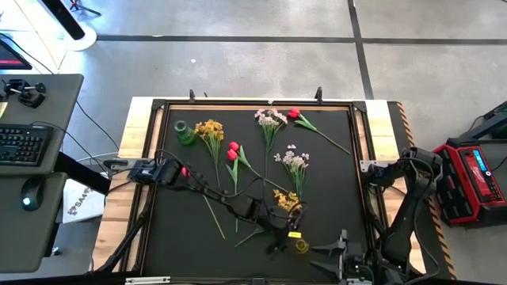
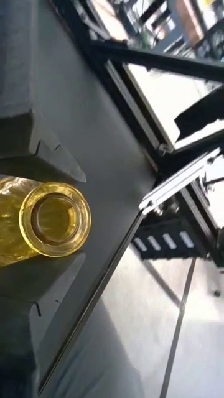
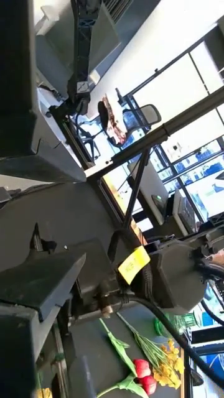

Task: Sort flowers into vase by color
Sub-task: Move the yellow vase to the bottom right of the table, then put the white flower into the yellow vase

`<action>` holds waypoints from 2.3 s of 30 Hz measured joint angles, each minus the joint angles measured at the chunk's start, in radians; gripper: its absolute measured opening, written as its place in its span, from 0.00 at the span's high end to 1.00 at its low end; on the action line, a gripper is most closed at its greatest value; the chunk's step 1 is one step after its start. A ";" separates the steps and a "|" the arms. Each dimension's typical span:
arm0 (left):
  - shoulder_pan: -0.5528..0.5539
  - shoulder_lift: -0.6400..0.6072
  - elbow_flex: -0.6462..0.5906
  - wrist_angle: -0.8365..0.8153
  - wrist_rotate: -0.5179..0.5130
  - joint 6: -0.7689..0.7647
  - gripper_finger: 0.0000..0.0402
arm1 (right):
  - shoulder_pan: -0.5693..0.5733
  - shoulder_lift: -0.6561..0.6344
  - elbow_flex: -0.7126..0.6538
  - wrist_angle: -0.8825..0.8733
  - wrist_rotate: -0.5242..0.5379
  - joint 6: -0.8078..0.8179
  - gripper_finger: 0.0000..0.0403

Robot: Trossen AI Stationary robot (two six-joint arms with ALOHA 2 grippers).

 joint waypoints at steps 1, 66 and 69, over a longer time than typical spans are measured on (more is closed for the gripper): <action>0.002 0.000 0.000 0.006 0.000 -0.002 0.57 | 0.000 0.000 0.000 0.000 0.000 0.000 0.56; -0.339 -1.114 -1.390 -0.099 -1.048 -0.726 0.37 | -0.926 -0.011 -0.091 -0.948 -1.057 0.392 0.43; -0.339 -1.114 -1.407 -0.063 -1.048 -0.726 0.37 | -0.935 -0.011 -0.140 -0.856 -1.095 0.414 0.34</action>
